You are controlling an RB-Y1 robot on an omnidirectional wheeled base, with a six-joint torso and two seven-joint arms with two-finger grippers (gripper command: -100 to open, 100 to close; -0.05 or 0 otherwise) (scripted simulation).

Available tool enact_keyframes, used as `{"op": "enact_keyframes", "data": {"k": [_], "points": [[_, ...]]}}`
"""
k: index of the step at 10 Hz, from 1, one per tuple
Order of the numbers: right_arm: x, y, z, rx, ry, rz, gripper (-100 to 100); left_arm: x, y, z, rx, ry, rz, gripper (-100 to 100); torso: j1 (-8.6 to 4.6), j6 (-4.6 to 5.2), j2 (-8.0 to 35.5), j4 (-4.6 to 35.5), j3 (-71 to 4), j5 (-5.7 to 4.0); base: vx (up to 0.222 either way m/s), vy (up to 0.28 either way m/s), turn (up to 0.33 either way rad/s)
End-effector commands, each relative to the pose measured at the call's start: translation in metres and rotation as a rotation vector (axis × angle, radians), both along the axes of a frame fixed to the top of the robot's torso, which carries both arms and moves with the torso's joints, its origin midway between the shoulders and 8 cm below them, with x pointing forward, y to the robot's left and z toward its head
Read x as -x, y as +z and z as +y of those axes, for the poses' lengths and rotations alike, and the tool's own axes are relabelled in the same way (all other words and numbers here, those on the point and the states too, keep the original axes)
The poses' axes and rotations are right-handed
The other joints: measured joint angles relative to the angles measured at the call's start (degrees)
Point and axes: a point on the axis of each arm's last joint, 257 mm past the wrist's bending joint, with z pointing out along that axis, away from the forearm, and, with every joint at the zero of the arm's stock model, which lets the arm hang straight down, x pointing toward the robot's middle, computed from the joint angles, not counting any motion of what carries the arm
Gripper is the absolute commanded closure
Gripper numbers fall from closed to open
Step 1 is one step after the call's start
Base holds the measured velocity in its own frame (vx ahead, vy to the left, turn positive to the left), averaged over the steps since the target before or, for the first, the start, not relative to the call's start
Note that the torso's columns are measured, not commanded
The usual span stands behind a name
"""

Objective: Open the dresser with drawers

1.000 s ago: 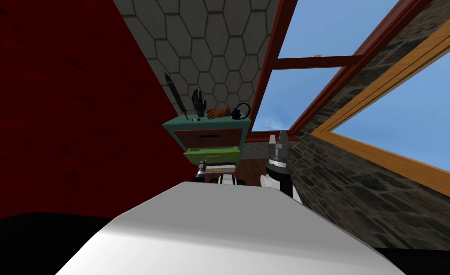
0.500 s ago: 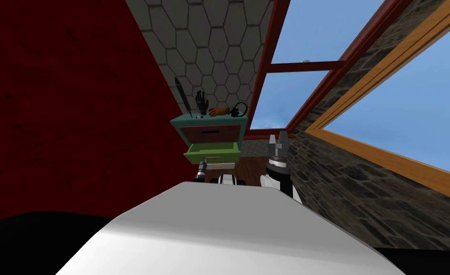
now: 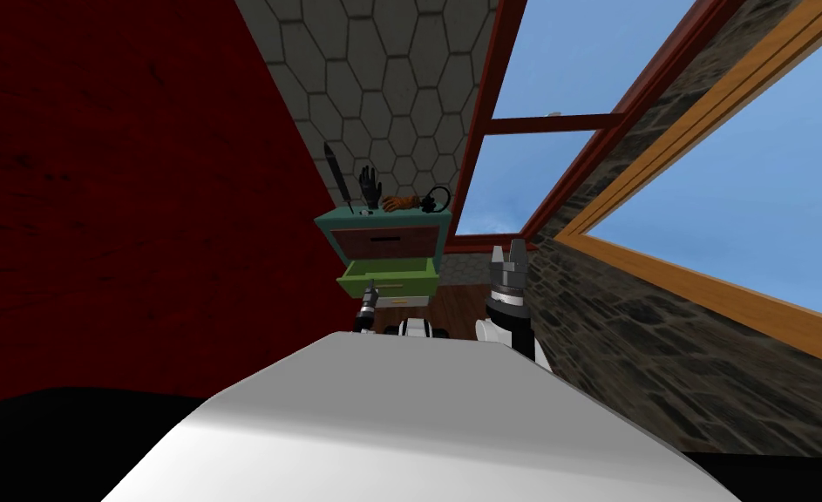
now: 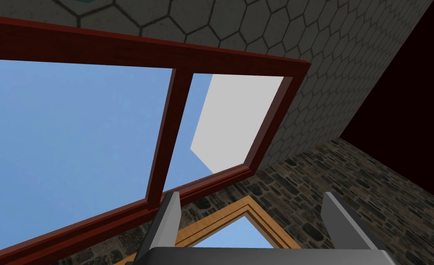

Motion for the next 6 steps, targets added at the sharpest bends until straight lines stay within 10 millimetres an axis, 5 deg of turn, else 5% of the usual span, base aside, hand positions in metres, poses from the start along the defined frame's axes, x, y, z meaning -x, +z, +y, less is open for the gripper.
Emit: {"op": "enact_keyframes", "data": {"k": [1, 4, 5, 6], "points": [[0.000, 0.000, 0.000, 0.000, 0.000, 0.000, 0, -0.013, 0.014, 0.002, 0.001, -0.002, 0.002, -100, 0.00, -0.01, 0.05, 0.00, 0.03, 0.01, -0.053, -0.011, 0.010], [0.000, 0.000, 0.000, 0.000, 0.000, 0.000, 0, -0.027, 0.032, 0.003, 0.001, -0.004, 0.002, -100, -0.04, -0.04, 0.12, 0.14, 0.04, -0.10, -0.055, -0.007, 0.005], [0.000, 0.000, 0.000, 0.000, 0.000, 0.000, 0, -0.021, 0.022, 0.001, 0.003, -0.002, 0.017, -100, -0.15, -0.03, 0.25, 0.30, 0.10, -0.19, -0.017, 0.000, -0.001], [0.000, 0.000, 0.000, 0.000, 0.000, 0.000, 0, -0.021, 0.020, 0.001, 0.003, -0.002, 0.025, 0, -0.15, -0.03, 0.20, 0.21, 0.10, -0.15, 0.000, 0.000, 0.000]]}}
